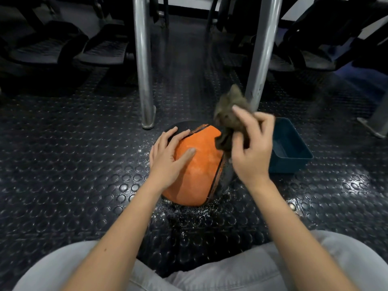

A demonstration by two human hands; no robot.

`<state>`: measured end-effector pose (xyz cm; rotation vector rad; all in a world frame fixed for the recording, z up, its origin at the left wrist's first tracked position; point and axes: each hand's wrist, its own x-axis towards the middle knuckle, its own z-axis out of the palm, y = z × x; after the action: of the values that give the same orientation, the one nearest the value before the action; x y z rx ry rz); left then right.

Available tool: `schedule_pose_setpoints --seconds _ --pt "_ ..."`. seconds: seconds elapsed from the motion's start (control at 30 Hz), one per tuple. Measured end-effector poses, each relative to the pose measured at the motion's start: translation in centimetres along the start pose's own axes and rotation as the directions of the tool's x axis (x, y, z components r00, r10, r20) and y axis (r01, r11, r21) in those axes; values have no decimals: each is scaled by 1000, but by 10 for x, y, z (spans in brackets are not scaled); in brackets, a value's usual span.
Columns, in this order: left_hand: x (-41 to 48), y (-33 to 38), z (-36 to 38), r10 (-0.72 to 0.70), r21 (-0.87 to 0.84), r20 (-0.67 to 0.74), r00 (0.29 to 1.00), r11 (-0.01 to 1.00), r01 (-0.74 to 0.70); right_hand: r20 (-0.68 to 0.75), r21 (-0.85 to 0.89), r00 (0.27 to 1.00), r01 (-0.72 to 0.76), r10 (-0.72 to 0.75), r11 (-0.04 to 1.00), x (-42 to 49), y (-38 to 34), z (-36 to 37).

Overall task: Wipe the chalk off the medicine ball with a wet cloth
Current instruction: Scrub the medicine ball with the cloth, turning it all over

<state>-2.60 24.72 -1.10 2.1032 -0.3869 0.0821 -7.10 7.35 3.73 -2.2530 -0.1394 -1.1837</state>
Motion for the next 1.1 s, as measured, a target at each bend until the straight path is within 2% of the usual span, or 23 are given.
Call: schedule_pose_setpoints --seconds 0.03,0.07,0.1,0.13,0.17,0.23,0.3,0.33,0.37,0.4,0.43,0.47,0.5,0.53,0.57,0.63,0.7,0.73,0.8,0.87,0.97,1.03,1.1 --pt "-1 0 0 8 2 5 1000 1000 -8 127 -68 992 17 -8 998 -7 6 6" --pt "-2 1 0 12 6 15 1000 1000 -12 257 -148 962 -58 95 987 -10 14 7" --pt "-2 1 0 18 15 23 1000 1000 -18 353 -274 894 -183 276 944 -9 23 5" --pt "-3 2 1 25 29 26 999 999 -26 364 -402 827 -276 429 873 -6 32 1" --pt "-4 2 2 36 42 29 999 998 -37 309 -452 812 -333 496 827 1 37 -4" --pt "-5 2 3 61 48 30 998 997 -63 128 -318 893 -375 431 871 17 31 -15" --pt "-5 2 4 85 49 48 995 995 -88 -17 -87 973 -232 231 969 24 14 -19" --pt "-4 1 3 106 51 58 993 993 -109 5 -80 992 -122 123 989 21 8 -16" --pt "-5 0 2 126 53 70 990 990 -130 132 -120 989 -48 64 992 11 8 -9" --pt "-4 0 2 144 55 78 986 987 -149 292 -175 951 -56 106 983 3 12 -3" --pt "-4 0 2 162 55 87 983 984 -167 411 -242 884 -131 224 961 3 20 -1" --pt "-5 1 2 181 56 93 979 981 -186 462 -362 797 -231 389 903 6 30 -3" --pt "-5 2 3 200 55 90 976 977 -205 416 -442 778 -279 470 852 14 39 -6" --pt "-7 4 5 219 51 92 971 973 -224 351 -477 794 -305 497 824 20 42 -13" --pt "-8 5 7 238 41 90 967 969 -243 254 -433 855 -317 452 844 22 43 -18" --pt "-9 8 11 266 17 78 961 963 -268 84 -202 945 -296 317 934 21 30 -22" --pt "-9 11 13 285 -1 78 955 958 -286 192 -158 957 -190 219 969 7 23 -15" --pt "-9 12 12 291 -12 88 953 957 -291 306 -209 920 -185 244 960 -2 26 -10" --pt "-8 10 10 298 -39 109 948 954 -296 396 -338 807 -315 437 887 -3 43 -10" --pt "-8 8 9 293 -51 81 953 956 -290 315 -397 774 -418 549 817 4 55 -20" --pt "-4 14 8 185 -104 -37 982 977 -188 176 -207 845 -470 505 858 10 43 -21" --pt "0 21 7 86 -112 -130 988 989 -100 266 -80 872 -406 412 911 5 27 -9" --pt "3 27 5 -46 -133 -184 982 991 21 393 -51 856 -345 337 937 -3 14 1"
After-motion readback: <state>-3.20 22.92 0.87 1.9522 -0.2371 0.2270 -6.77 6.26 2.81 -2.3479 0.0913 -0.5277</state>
